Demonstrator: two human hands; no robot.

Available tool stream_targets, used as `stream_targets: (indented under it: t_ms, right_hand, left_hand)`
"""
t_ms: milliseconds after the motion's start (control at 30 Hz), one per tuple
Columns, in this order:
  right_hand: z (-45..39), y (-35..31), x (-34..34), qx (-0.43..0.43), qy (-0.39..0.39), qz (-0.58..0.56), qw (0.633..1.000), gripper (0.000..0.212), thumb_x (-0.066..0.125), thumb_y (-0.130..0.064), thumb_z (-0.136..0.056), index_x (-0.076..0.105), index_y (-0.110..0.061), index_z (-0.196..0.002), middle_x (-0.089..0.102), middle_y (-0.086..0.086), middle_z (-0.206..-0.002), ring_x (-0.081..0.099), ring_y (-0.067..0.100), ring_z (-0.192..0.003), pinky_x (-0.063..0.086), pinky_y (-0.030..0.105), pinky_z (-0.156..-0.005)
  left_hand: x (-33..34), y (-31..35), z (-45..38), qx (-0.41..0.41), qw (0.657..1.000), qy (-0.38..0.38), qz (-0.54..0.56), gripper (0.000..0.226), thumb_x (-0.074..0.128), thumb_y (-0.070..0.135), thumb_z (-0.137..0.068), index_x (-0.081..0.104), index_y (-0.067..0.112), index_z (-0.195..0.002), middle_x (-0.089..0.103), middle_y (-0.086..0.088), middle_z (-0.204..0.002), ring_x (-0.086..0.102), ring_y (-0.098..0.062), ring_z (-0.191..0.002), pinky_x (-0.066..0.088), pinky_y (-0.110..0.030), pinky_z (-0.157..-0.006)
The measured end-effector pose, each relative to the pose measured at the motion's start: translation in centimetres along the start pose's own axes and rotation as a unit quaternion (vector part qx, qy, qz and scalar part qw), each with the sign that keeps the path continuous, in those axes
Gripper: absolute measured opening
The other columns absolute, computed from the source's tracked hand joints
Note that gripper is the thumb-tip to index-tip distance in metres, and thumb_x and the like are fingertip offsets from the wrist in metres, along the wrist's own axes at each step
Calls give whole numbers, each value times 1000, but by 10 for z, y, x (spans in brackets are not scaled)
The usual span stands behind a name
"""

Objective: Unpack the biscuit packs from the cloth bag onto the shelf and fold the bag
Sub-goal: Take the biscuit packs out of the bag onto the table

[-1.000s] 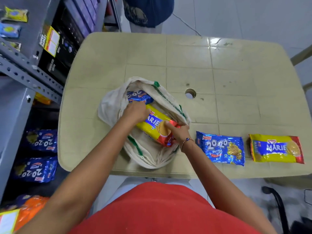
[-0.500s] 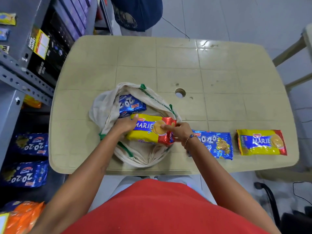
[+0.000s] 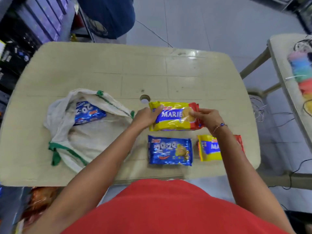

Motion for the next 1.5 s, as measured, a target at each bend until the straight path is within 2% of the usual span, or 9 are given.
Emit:
stream_targets:
  t_ms: [100,300,633,800,900,1067,1233,1367,1500]
  right_hand:
    - [-27,10,-68,-10,49,0,999,44,79,-17,-71,68,2,-108,70,17,-96,65,22,-82,54,37,-85]
    - [-73,41,-153,-7,106,33,994,43,73,-17,-79,63,6,-113,66,7,-86,55,-11,-45,49,10,-53]
    - [-97,66,-179,45,25,65,997,44,68,-18,-83,59,4,-120,69,14,-100,68,12,-69,56,22,-59]
    - [-83,17,-165,-35,206,247,946,43,55,-25,-87,57,-2,-124,57,22,-128,54,36,-117,41,38,-99]
    - [-61,-25,-90,-136,235,229,935,30,47,-4,-88,66,-2,-111,65,22,-115,59,33,-110,38,29,-90]
    - [-14,-29,125,-112,-82,51,989,23,48,5,-86,68,-7,-86,67,11,-75,61,0,-57,47,20,-61]
    - [40,-4,289,-71,-300,165,937,24,50,3,-84,70,-3,-95,73,0,-80,68,17,-80,56,33,-82]
    - [45,-24,338,-166,-186,310,918,34,45,0,-86,52,2,-119,59,23,-122,53,35,-114,41,35,-96]
    - [31,-47,366,-149,-99,313,933,40,43,-23,-95,48,5,-123,55,24,-128,52,35,-117,40,33,-92]
  left_hand:
    - [47,50,-17,19,999,-19,24,74,37,65,-89,63,-2,-106,64,-24,-114,59,-36,-108,43,-35,-81]
    - [132,104,-51,25,996,-53,73,44,50,42,-93,62,2,-109,66,-17,-112,61,-32,-104,46,-33,-78]
    - [180,92,-61,-14,958,-129,256,28,58,19,-92,62,3,-116,68,-15,-116,65,-28,-107,52,-44,-96]
    - [117,70,-45,2,901,-57,431,17,48,-1,-93,57,3,-107,66,-10,-94,67,-14,-81,55,-18,-75]
    - [45,24,-27,-3,870,52,490,34,32,-17,-87,58,4,-79,69,-9,-68,70,-9,-63,57,-18,-68]
    - [-47,-104,28,-70,856,269,435,31,38,-11,-82,59,10,-72,62,-10,-66,62,-14,-58,54,-23,-62]
    - [-92,-222,53,-164,837,343,394,13,49,2,-88,53,10,-96,63,-17,-94,63,-21,-64,53,-32,-62]
    - [-125,-271,56,-150,858,356,338,30,52,1,-81,48,8,-109,58,-16,-116,60,-32,-103,50,-41,-89]
    - [-162,-287,52,-137,873,379,275,43,53,4,-76,40,1,-117,50,-20,-122,54,-32,-109,44,-41,-99]
Point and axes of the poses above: each hand's wrist, its own z-axis away from the middle knuckle, its own x-axis out of the palm, y = z × x, the point moved 6 cm from there along -z, towards the middle knuckle
